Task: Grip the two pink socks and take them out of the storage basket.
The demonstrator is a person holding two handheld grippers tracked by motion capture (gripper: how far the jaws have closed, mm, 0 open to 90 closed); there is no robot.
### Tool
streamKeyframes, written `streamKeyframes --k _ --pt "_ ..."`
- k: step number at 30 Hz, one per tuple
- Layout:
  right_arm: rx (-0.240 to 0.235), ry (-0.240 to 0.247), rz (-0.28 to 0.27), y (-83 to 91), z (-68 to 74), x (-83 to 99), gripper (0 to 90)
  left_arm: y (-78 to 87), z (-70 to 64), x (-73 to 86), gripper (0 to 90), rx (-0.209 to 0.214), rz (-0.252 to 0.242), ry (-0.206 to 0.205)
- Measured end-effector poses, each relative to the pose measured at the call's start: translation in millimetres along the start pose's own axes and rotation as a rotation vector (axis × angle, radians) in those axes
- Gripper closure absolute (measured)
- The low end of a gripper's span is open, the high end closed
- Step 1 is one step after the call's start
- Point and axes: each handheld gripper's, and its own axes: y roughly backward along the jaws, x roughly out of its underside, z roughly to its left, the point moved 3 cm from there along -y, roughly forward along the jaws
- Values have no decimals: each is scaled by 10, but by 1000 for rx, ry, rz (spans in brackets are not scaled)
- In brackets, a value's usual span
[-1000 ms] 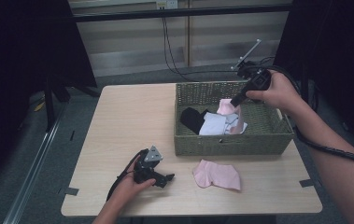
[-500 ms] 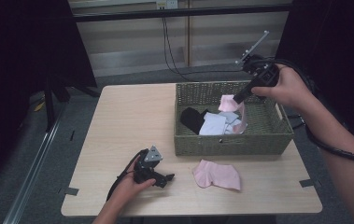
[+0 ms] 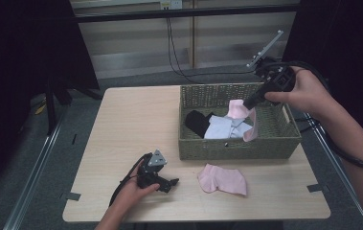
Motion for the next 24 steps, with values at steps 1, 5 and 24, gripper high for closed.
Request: streamKeyframes --k 1,5,24 --pt "0 7 -1 4 16 9 866 0 0 0 35 0 0 0" --pt "-18 24 -9 -12 84 55 866 0 0 0 35 0 0 0" --pt "-99 82 -5 -361 345 248 861 0 0 0 35 0 0 0"
